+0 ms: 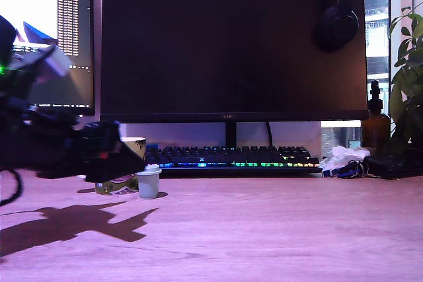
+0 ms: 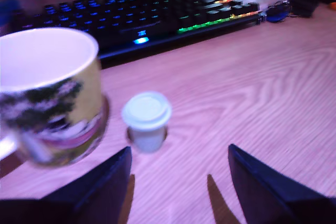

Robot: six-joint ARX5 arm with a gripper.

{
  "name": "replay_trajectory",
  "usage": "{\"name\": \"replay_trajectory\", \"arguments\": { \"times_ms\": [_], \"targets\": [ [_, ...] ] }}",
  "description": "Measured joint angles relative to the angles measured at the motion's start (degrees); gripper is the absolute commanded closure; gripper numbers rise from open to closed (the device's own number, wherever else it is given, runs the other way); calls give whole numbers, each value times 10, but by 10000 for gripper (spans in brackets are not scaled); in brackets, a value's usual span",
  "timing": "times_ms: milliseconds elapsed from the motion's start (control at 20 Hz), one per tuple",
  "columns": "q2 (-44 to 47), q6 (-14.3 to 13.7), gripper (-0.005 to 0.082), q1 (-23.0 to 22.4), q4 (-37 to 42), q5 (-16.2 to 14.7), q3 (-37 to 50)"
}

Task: Pick up the coffee capsules on the table and drop them inside the coffee cup

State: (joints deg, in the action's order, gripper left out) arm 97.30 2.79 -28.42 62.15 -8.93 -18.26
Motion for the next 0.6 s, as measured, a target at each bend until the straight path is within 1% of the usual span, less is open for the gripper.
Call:
{"name": "replay_trajectory", "arguments": {
  "times_ms": [150,450,600],
  "targets": [
    [27,0,242,11,-21,-12,-19],
    [41,0,242,39,-79,-55,-75],
    [47,-18,242,42,-118,-64,-103]
  ]
}}
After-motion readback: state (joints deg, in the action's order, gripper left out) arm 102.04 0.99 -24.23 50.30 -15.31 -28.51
